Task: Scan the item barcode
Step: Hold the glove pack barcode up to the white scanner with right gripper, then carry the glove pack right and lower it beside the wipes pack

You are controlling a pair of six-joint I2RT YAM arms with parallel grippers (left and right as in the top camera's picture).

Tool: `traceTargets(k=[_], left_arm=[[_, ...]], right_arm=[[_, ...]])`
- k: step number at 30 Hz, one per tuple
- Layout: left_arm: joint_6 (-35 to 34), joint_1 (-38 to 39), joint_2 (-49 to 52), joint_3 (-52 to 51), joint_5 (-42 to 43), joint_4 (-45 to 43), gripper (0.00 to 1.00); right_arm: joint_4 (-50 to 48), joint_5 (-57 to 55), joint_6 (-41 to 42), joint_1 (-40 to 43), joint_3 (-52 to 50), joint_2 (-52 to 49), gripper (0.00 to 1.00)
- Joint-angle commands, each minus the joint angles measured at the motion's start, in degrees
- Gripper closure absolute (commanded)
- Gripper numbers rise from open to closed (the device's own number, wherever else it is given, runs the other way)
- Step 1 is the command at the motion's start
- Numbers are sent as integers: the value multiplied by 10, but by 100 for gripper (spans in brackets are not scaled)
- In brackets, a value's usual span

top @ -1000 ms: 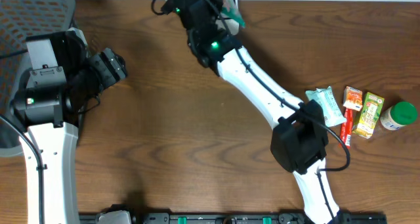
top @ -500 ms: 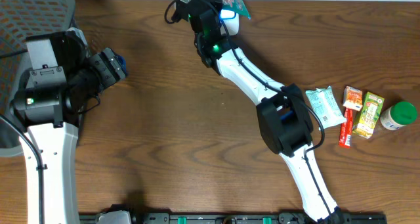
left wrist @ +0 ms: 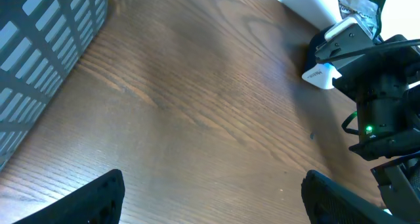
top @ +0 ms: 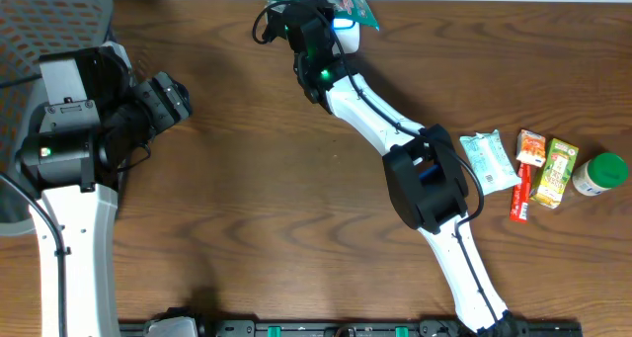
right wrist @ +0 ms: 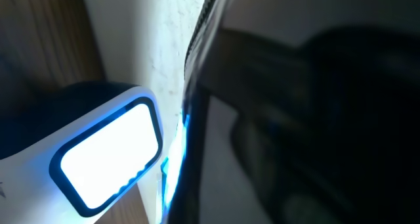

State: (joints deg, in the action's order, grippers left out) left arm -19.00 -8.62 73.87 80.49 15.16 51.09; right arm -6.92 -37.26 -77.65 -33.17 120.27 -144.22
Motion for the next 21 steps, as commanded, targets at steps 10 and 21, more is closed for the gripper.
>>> traceTargets(k=[10,21], left_arm=[[12,-2,-1,6,7,1,13],[12,-2,-1,6,7,1,13]], right_arm=[[-1,-1,-2,2,8,-1,99],[19,-2,196,14,9,47,99]])
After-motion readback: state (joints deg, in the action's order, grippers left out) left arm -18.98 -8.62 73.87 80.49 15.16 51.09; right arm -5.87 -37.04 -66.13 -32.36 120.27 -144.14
